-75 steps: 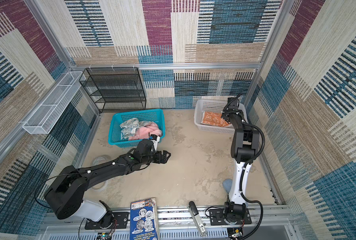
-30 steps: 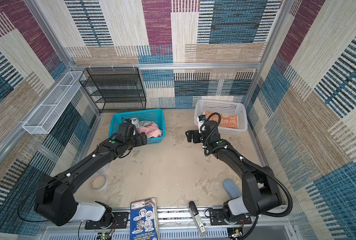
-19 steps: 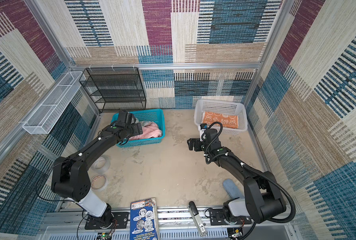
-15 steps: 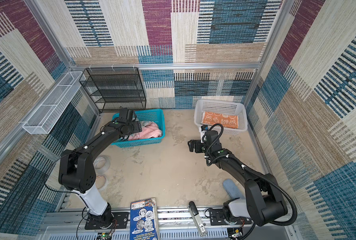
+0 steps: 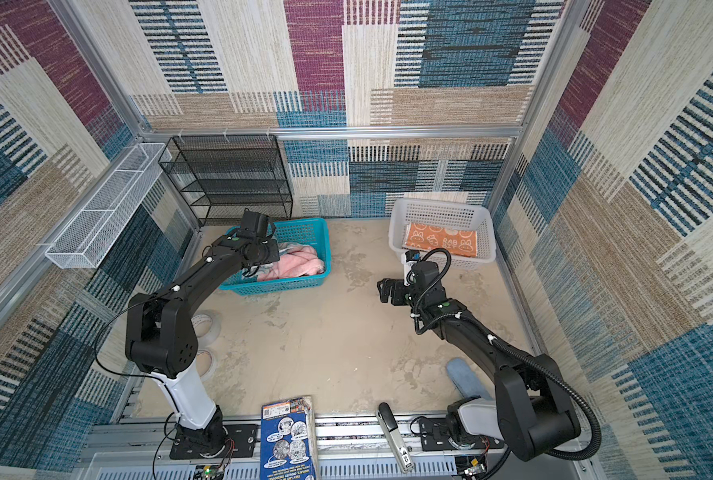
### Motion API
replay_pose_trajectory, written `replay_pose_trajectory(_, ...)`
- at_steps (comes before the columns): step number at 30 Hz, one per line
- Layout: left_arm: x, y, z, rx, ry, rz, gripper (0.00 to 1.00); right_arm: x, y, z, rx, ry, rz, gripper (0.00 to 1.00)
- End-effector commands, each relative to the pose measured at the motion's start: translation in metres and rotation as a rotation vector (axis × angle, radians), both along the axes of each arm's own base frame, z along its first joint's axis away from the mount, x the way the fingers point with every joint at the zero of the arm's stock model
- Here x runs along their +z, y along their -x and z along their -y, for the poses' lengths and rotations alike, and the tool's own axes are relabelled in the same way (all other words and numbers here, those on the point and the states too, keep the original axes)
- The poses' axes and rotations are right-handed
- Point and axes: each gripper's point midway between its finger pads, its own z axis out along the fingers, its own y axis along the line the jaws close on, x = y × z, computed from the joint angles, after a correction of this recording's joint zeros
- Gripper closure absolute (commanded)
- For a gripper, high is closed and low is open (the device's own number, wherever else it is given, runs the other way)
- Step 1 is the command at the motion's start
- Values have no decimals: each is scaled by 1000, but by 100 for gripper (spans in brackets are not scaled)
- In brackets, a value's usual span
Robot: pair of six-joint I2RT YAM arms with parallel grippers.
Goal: Fold and stack the towels
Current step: 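Reach the left gripper into the teal basket and grasp the blue-white towel while right withdraws, then pull the blue-white towel out with the left gripper and drop it on the table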
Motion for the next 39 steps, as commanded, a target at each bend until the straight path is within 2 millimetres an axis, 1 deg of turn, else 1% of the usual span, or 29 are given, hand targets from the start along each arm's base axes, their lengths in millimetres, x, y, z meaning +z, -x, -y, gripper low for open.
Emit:
replay_pose_trajectory(1, 38, 2, -2, -27, -16, 81, 100, 1, 0, 0, -18, -7, 3, 0)
replay_pose_trajectory(7, 116, 13, 6, -87, 48, 257, 100, -2, -3, -3, -17, 1, -11, 0)
replay_pose_trajectory(9, 140, 18, 15, -132, 95, 315, 100, -1, -5, -3, -21, 6, -8, 0)
replay_pose_trajectory(12, 177, 32, 31, -215, 173, 402, 100, -3, -9, -1, -36, 16, -7, 0)
replay_pose_trajectory(14, 200, 45, 46, -292, 220, 453, 100, -6, -11, 1, -51, 22, -8, 0)
replay_pose_trajectory(17, 226, 69, 72, -424, 309, 491, 100, -8, -15, 3, -74, 27, -6, 0)
replay_pose_trajectory(22, 248, 113, 125, -645, 450, 518, 100, -5, -21, 13, -126, 66, 20, 0)
replay_pose_trajectory(24, 251, 130, 146, -709, 498, 516, 100, -4, -24, 23, -170, 101, 24, 0)
replay_pose_trajectory(26, 249, 147, 173, -777, 554, 500, 100, -3, -26, 40, -255, 150, 17, 0)
replay_pose_trajectory(30, 236, 176, 225, -909, 665, 440, 100, 3, -28, 65, -358, 219, 9, 0)
replay_pose_trajectory(32, 227, 184, 244, -937, 724, 403, 100, 5, -28, 77, -394, 242, 1, 0)
replay_pose_trajectory(33, 220, 185, 251, -935, 749, 379, 100, 6, -26, 86, -419, 255, -5, 0)
replay_pose_trajectory(34, 209, 186, 258, -930, 770, 345, 100, 6, -24, 96, -443, 268, -12, 0)
replay_pose_trajectory(35, 201, 185, 262, -923, 783, 321, 100, 6, -22, 103, -459, 272, -15, 0)
replay_pose_trajectory(36, 187, 183, 264, -901, 785, 291, 100, 8, -20, 112, -474, 274, -14, 0)
replay_pose_trajectory(38, 153, 176, 262, -832, 769, 231, 100, 11, -16, 120, -475, 291, 2, 0)
replay_pose_trajectory(39, 132, 172, 257, -784, 737, 198, 100, 14, -14, 120, -464, 300, 19, 0)
